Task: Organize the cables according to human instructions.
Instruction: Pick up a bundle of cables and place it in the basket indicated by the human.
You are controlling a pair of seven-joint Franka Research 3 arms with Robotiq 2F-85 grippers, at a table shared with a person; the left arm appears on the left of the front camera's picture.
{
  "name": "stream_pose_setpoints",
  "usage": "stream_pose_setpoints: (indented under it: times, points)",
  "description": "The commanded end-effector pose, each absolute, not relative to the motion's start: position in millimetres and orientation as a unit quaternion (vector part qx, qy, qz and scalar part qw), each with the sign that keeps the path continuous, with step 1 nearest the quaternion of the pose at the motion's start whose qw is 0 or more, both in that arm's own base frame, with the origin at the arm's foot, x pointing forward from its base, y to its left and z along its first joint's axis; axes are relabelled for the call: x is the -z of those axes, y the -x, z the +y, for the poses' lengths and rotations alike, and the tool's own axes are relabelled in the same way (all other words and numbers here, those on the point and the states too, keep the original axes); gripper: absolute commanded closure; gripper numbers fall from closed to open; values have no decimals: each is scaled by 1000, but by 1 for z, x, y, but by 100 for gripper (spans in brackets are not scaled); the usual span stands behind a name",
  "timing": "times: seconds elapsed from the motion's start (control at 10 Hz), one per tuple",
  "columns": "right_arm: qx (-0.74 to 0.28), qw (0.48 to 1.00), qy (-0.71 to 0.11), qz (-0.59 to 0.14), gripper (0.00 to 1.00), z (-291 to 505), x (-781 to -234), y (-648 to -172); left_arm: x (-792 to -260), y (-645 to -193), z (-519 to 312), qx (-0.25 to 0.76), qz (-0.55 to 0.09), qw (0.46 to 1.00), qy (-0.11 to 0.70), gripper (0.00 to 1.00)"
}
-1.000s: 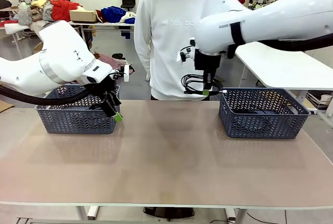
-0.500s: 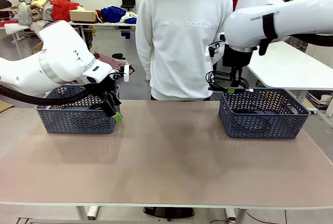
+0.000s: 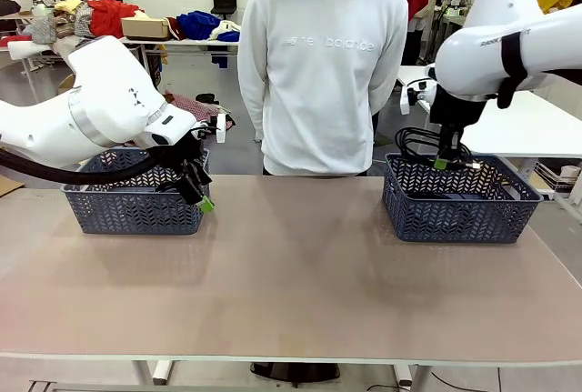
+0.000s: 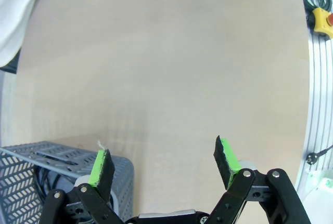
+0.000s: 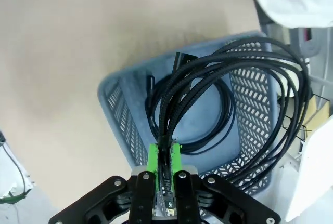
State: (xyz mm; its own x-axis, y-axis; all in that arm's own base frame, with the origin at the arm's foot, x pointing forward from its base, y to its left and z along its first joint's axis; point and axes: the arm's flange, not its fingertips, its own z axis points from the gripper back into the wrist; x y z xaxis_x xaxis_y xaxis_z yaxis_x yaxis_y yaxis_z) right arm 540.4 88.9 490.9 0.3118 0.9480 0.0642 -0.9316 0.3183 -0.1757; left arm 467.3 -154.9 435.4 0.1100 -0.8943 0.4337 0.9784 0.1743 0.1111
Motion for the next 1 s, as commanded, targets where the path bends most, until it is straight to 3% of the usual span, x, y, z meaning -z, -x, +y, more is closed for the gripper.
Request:
stream_pose_setpoints:
  times: [0.0, 0.8, 0.9]
  points:
    - [-601, 793, 41, -90, 100, 72, -482, -539, -437, -468, -152, 639, -204, 734, 103, 0]
    - [-589, 803, 39, -82, 100, 42, -447, -557, -437, -468, -152, 639, -204, 734, 103, 0]
    - [-589, 804, 42, -74, 70, 42, -445, -558, -437, -468, -152, 639, -204, 734, 103, 0]
